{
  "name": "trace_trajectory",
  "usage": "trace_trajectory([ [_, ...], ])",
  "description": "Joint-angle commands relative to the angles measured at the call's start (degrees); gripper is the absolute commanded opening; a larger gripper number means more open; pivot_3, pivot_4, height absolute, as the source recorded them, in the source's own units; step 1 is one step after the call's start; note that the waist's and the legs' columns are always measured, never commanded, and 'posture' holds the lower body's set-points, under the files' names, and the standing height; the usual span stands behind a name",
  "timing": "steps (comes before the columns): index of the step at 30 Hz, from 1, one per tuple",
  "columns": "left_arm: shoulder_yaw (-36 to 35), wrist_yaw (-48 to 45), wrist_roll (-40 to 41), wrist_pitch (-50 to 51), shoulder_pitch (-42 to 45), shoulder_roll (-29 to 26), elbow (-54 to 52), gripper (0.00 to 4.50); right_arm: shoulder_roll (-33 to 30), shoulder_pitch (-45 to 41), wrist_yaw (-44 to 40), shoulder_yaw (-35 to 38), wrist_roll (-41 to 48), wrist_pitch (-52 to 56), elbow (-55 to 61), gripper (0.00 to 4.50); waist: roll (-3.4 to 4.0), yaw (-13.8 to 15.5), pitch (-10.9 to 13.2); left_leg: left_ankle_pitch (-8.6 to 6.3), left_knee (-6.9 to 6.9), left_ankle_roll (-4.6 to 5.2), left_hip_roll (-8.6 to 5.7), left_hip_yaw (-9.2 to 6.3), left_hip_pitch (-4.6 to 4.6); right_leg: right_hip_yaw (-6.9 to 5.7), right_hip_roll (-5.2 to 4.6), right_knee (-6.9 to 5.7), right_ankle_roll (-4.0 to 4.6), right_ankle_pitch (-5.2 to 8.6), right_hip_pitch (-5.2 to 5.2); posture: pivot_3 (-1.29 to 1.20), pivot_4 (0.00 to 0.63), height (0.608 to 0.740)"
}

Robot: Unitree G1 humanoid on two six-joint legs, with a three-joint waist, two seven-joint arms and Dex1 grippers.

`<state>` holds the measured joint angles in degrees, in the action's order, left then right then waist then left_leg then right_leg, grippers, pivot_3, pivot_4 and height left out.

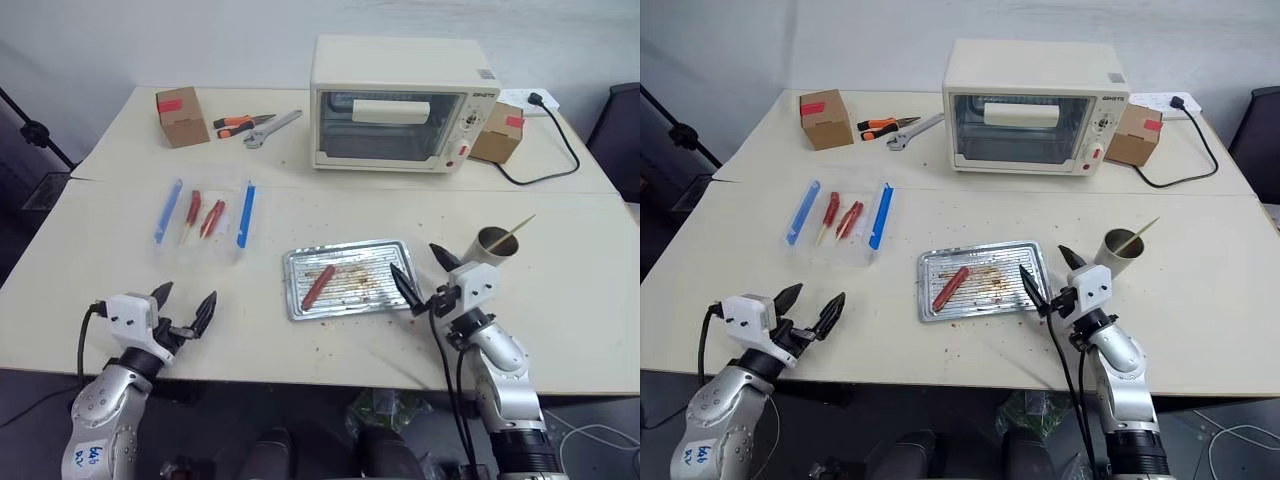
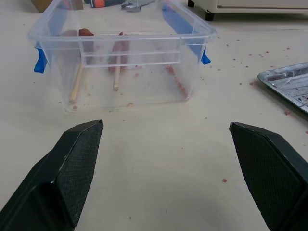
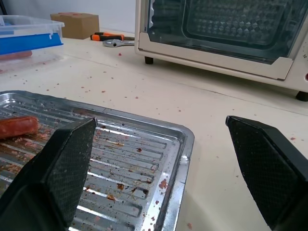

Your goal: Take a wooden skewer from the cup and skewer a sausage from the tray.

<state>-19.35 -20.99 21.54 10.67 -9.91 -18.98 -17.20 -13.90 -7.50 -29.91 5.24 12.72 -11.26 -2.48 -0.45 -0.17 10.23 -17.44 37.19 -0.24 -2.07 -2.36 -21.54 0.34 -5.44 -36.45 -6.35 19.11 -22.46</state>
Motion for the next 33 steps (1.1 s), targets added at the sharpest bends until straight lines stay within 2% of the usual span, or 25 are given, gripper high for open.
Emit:
trace_trajectory([
  [1,0.7,-1.2,0.2,0.4,1.9,-1.8,-1.7,4.46,-1.1,1.3,-1.9,0.0,2.1,-0.5,3.9,4.50,0.00,0.0,0.0,0.00,0.00,0.00,0.00,0.00,0.00,0.00,0.00,0.00,0.00,0.00,0.00,0.00,0.150,0.740],
  [4,3.2,-7.3,5.5,2.7,4.4,-3.4,-3.9,4.46,-4.7,6.3,-6.4,1.1,7.0,2.2,12.2,4.50,0.00,0.3,0.0,0.00,0.00,0.01,-0.03,-0.04,-0.01,-0.02,-0.03,-0.02,0.00,0.00,0.01,0.00,0.150,0.740],
  [7,6.7,-18.2,10.6,4.5,8.7,-8.5,-5.4,4.46,-12.9,16.2,-12.4,6.4,13.0,5.5,21.7,4.50,0.02,1.1,0.0,-0.05,0.01,0.08,-0.10,-0.11,-0.06,-0.03,-0.10,0.05,0.00,0.00,0.04,0.00,0.150,0.740],
  [10,10.2,-27.6,12.5,6.0,13.5,-13.7,-3.4,4.46,-18.4,25.2,-15.9,15.6,19.3,7.8,25.8,4.50,0.03,1.2,0.0,-0.08,0.02,0.12,-0.09,-0.03,-0.03,-0.01,-0.09,0.29,-0.02,0.00,0.18,0.00,0.150,0.740],
  [15,15.0,-40.0,11.6,4.8,26.1,-17.1,7.3,4.46,-23.1,38.0,-23.7,33.5,22.6,6.1,19.1,4.50,0.13,1.0,0.0,-0.26,-0.12,0.36,0.09,-0.08,0.56,-0.10,0.05,0.60,-0.01,0.00,0.87,0.00,0.150,0.740],
  [20,16.1,-43.9,11.5,3.8,33.6,-15.8,14.8,4.46,-24.6,40.0,-27.5,39.6,22.7,5.4,12.2,4.50,0.12,0.6,0.0,-0.29,-0.11,0.42,0.09,-0.05,0.57,-0.06,0.05,0.64,-0.01,0.00,0.89,0.00,0.150,0.740],
  [24,15.7,-45.0,11.2,3.0,34.6,-15.1,17.1,4.46,-32.1,34.7,-29.6,42.1,31.9,16.9,12.0,4.50,0.18,-0.5,0.0,-0.24,-0.10,0.33,0.09,-0.01,0.56,-0.03,0.04,0.62,-0.02,0.00,0.87,0.00,0.150,0.740],
  [27,15.3,-45.0,12.3,4.8,33.2,-15.5,15.7,4.46,-39.3,26.9,-31.5,40.5,36.0,25.3,7.9,4.50,0.17,-0.8,0.0,-0.25,-0.04,0.36,0.12,0.00,0.57,-0.02,0.03,0.58,-0.04,-0.02,0.87,0.00,0.150,0.740],
  [30,14.7,-44.0,12.0,4.6,32.1,-15.1,14.3,4.46,-47.8,16.1,-34.3,34.1,38.1,36.6,0.7,4.50,0.19,-0.9,0.0,-0.24,-0.01,0.33,0.17,-0.05,0.54,-0.07,0.04,0.60,-0.04,-0.02,0.87,0.00,0.150,0.740],
  [33,13.9,-42.2,12.0,4.9,30.9,-14.9,12.3,4.46,-51.1,1.4,-37.9,23.7,32.5,37.5,-9.9,4.50,0.16,-0.3,0.0,-0.18,0.02,0.23,0.21,-0.20,0.38,-0.21,0.06,0.66,-0.03,-0.01,0.79,0.00,0.150,0.740],
])
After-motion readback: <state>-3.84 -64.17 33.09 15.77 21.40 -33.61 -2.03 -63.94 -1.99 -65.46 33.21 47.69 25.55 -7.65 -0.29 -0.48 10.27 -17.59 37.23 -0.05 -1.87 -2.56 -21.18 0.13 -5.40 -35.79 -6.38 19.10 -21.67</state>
